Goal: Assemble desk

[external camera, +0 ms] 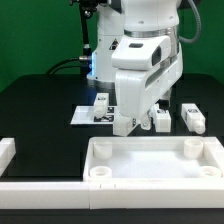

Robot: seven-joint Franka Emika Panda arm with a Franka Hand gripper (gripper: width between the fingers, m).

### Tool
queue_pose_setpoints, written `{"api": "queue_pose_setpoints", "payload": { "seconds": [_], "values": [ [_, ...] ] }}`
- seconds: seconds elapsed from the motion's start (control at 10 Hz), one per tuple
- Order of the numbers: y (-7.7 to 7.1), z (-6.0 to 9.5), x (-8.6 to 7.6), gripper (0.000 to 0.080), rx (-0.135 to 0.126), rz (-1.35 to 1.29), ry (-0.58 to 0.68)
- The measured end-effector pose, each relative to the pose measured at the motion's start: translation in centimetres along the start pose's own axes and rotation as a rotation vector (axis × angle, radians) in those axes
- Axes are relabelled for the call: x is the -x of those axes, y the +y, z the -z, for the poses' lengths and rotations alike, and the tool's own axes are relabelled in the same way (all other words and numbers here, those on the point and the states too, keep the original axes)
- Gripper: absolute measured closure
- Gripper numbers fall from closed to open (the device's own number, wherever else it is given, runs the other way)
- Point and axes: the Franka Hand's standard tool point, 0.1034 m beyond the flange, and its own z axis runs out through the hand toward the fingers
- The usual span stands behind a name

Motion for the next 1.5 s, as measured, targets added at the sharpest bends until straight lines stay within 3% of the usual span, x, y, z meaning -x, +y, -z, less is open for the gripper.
{"api": "queue_pose_setpoints", "payload": {
  "seconds": [0.4, 0.6, 0.8, 1.0, 1.1, 1.2, 1.5],
  "values": [
    [-5.4, -1.0, -3.4, 0.0151, -0.014, -0.488, -0.02],
    [-4.6, -0.9, -3.3, 0.0151, -0.01, -0.557, 0.005],
    [-5.2, -0.9, -3.4, 0.0151, -0.008, -0.586, 0.009],
    [-9.5, -2.2, -2.8, 0.0151, -0.011, -0.619, -0.005],
    [-10.0, -2.7, -2.2, 0.0151, -0.015, -0.604, -0.009],
    [-9.1, -2.6, -2.0, 0.0151, -0.013, -0.609, 0.0],
    [-9.5, -2.7, -2.2, 0.0151, -0.014, -0.63, 0.001]
  ]
}}
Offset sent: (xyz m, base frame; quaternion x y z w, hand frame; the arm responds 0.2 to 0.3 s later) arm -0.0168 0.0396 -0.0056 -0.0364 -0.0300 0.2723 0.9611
